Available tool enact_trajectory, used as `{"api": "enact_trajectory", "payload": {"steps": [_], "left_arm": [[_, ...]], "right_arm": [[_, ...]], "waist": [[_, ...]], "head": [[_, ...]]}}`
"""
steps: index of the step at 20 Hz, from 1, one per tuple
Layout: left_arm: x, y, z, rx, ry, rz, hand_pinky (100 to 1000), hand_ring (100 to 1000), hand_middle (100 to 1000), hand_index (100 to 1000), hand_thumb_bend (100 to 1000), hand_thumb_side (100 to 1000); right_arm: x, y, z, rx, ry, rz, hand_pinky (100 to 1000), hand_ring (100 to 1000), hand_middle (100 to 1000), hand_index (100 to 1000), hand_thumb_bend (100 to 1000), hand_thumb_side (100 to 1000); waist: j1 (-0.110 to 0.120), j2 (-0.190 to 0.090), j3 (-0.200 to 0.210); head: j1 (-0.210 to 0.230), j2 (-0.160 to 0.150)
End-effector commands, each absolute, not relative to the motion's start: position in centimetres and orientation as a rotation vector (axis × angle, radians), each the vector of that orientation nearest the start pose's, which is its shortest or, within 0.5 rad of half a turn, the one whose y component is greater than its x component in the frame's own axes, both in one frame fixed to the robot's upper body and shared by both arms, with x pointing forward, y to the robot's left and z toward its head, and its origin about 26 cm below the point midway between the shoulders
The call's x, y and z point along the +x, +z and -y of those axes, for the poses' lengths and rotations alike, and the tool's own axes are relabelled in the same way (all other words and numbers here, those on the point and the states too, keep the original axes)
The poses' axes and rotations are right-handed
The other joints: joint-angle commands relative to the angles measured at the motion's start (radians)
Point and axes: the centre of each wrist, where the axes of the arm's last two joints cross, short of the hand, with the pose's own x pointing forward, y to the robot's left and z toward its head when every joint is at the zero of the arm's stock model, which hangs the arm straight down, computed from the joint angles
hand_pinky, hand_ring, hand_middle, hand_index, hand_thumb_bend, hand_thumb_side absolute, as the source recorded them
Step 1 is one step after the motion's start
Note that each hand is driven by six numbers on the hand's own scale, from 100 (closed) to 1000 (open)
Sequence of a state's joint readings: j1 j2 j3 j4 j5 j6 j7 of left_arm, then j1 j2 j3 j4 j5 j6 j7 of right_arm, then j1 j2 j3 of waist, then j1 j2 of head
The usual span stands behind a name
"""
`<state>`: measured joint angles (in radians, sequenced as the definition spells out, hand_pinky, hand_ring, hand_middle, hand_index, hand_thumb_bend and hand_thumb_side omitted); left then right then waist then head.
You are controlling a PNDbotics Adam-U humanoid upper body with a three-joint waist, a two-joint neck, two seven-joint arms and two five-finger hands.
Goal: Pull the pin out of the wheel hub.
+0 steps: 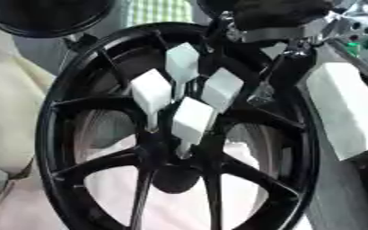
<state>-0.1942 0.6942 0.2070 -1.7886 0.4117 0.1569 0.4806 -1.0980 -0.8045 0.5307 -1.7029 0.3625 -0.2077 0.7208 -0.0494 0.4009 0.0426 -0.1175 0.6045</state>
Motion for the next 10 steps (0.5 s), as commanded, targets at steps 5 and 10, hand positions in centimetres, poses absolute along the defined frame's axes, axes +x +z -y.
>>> {"api": "enact_trajectory", "payload": {"steps": [5, 10], "left_arm": [[29.56, 21.81, -39.87, 0.618, 0.248, 1.945, 738, 711, 761, 778, 973, 643], [29.57, 21.81, -39.82, 0.617, 0.248, 1.945, 740, 710, 762, 775, 968, 643]], "right_arm": [[35.64, 36.23, 19.27, 0.849, -2.626, -1.949, 757, 634, 640, 732, 500, 102], [35.62, 36.13, 19.17, 0.828, -2.615, -1.978, 752, 624, 617, 713, 494, 105]], "waist": [[0.007, -0.017, 0.006], [0.007, -0.017, 0.008]], "head": [[-0.008, -0.001], [-0.01, 0.001]]}}
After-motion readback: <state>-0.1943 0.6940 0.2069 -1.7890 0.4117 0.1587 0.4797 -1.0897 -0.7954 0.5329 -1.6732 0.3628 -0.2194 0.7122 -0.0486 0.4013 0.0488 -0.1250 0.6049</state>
